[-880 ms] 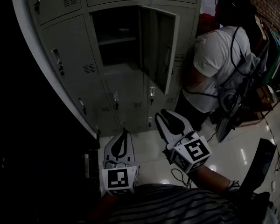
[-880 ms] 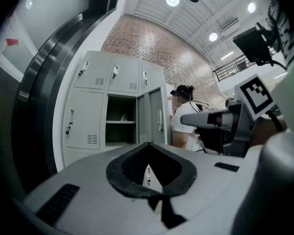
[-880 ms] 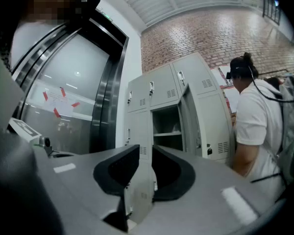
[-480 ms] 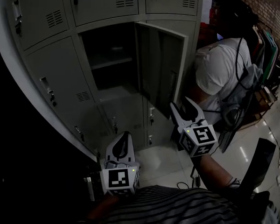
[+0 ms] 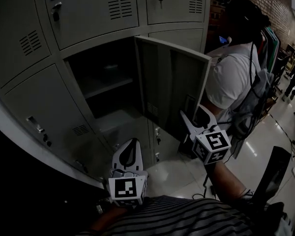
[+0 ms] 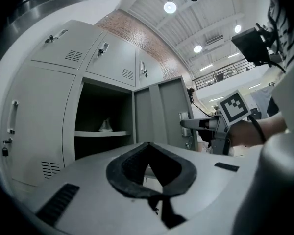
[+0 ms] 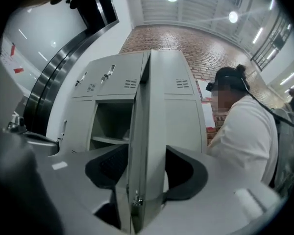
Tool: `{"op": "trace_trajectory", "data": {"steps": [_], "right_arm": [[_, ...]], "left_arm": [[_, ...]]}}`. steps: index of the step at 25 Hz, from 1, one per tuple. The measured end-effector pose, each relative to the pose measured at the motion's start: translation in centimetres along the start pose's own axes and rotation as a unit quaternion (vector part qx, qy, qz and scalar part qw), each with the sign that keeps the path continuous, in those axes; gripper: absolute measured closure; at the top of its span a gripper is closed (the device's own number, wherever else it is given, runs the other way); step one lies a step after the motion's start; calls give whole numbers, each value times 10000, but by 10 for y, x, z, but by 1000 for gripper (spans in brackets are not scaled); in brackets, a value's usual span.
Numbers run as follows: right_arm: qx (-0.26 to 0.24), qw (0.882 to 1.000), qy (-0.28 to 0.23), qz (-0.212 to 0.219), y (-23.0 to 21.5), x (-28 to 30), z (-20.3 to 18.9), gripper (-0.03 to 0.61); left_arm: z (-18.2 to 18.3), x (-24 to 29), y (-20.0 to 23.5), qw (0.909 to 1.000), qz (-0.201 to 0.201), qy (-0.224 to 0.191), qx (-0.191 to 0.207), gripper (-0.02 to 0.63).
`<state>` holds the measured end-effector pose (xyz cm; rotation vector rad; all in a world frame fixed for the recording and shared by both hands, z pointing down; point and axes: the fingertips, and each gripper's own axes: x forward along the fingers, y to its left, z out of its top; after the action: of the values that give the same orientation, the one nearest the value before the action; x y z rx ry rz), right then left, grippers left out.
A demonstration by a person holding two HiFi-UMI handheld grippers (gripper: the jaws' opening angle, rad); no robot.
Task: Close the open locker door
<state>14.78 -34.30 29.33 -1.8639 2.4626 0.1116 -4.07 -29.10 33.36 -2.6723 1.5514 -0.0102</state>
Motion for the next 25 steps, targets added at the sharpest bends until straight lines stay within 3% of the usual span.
{"op": "trace_trajectory", "data": {"steps": [6, 11, 14, 21, 25], "right_arm": [[102, 9994, -92, 327, 29, -3, 4, 391], [91, 9918, -10, 1277, 100, -12, 7, 437], [141, 9839, 66, 1778, 147, -6, 7, 425], [98, 9677, 91, 2516, 234, 44, 2, 446], [54, 9648, 84, 2629, 267, 84, -3, 461]], "left_arm": [[-12, 1, 16, 9998, 125, -13, -134, 609], [-25, -12, 27, 9989, 359, 83, -278, 609], [-29, -20, 40, 9982, 480, 152, -317, 609], [-33, -42, 111, 9932, 1075, 218, -378, 609], [-37, -48, 157, 9898, 1354, 191, -409, 609]]}}
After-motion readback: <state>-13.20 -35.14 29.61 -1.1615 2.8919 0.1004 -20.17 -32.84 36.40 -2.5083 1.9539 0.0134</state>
